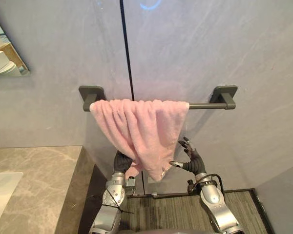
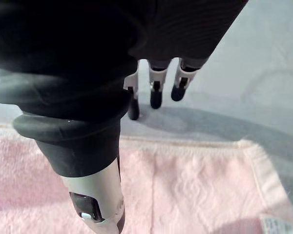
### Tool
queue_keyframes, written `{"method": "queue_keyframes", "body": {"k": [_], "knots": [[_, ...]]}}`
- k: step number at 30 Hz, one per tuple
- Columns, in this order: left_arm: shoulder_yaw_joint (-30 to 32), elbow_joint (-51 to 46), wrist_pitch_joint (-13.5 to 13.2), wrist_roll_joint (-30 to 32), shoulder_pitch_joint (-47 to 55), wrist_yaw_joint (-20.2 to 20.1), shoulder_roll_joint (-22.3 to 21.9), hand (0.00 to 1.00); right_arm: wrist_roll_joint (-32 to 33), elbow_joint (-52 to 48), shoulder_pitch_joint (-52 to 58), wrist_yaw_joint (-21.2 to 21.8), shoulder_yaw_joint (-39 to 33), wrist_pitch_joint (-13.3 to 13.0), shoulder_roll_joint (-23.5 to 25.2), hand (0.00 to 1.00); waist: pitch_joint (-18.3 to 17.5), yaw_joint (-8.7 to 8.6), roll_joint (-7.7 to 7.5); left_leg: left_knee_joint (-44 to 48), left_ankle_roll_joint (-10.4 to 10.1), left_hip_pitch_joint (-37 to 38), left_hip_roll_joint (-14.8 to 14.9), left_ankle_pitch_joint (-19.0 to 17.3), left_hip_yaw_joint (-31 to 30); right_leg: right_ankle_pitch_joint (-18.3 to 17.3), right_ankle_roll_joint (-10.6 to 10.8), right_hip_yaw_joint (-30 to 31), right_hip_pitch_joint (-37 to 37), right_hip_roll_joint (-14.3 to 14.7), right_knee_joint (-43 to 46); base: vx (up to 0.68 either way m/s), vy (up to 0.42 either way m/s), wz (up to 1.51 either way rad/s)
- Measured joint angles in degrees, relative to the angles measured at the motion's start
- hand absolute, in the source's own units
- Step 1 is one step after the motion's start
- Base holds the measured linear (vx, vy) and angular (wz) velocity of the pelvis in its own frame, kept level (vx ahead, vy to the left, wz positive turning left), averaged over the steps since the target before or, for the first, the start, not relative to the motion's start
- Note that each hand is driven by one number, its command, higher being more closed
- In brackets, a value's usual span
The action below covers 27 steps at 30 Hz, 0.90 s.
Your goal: Organize washtable
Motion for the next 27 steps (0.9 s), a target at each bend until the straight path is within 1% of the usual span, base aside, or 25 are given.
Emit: {"method": "queue_keyframes", "body": {"k": [1,5,8,11,12,15,20,27], "knots": [[0.00,0.00,0.00,-0.04,0.00,0.00,0.01,1.00,0.16,0.19,-0.35,0.05,0.46,0.00,-0.01,0.00,0.00,-0.01,0.00,-0.21,-0.07,0.01,0.01,0.21,-0.02,0.14,0.00,-0.04,0.00,0.03,-0.19,-0.03,-0.012,0.04],[0.01,0.00,-0.44,-1.55,-0.06,-0.02,0.03,1.00,3.33,1.48,-2.44,2.59,3.13,0.00,-0.04,0.00,-0.02,0.05,-0.03,-0.39,-0.10,-0.10,0.05,0.66,-0.09,0.50,0.01,-0.14,-0.16,0.10,-0.43,0.00,0.000,0.00],[0.06,0.00,-0.50,-2.01,-0.05,-0.35,0.04,1.00,5.99,1.50,-4.07,5.77,6.28,0.00,0.04,0.00,-0.09,0.19,-0.14,-0.39,-0.10,-0.14,0.05,0.66,-0.16,0.52,0.03,-0.22,-0.14,0.09,-0.48,0.00,0.000,0.00],[0.05,0.00,-0.87,-2.17,-0.07,-1.07,0.02,1.00,7.00,1.58,-5.97,8.20,9.37,-0.06,1.20,0.00,-0.27,0.37,-0.43,-0.41,-0.10,-0.33,0.01,0.66,-0.37,0.62,0.07,-0.40,-0.08,0.09,-0.78,0.00,-0.003,0.02],[0.07,0.00,-0.90,-2.22,-0.07,-1.07,0.02,1.00,7.03,1.62,-6.08,8.41,9.55,-0.08,1.35,1.00,-0.29,0.41,-0.45,-0.41,-0.10,-0.34,0.00,0.66,-0.40,0.66,0.04,-0.41,-0.04,0.09,-0.83,0.01,0.001,0.04],[0.11,0.02,-0.97,-2.60,-0.08,-1.05,0.08,1.00,7.15,3.68,-7.94,8.62,10.28,-0.28,2.50,1.00,-0.35,0.47,-0.56,-0.40,-0.10,-0.56,-0.07,0.66,-0.53,0.94,0.08,-0.44,0.09,0.08,-1.36,0.00,0.001,0.01],[0.16,0.02,-1.03,-3.70,-0.12,-1.04,0.00,1.00,7.18,4.75,-8.18,8.59,10.98,-0.43,2.63,1.00,-0.39,0.46,-0.61,-0.39,-0.09,-0.61,-0.08,0.67,-0.64,0.94,0.07,-0.41,0.10,0.08,-1.37,0.00,0.000,0.00],[0.12,0.01,-1.04,-3.72,-0.12,-1.06,-0.06,1.00,7.17,5.78,-8.23,8.40,10.59,-1.14,3.13,1.00,-0.44,0.47,-0.67,-0.39,-0.09,-0.60,-0.07,0.67,-0.66,0.95,0.06,-0.39,0.11,0.09,-1.37,0.00,0.000,0.00]]}}
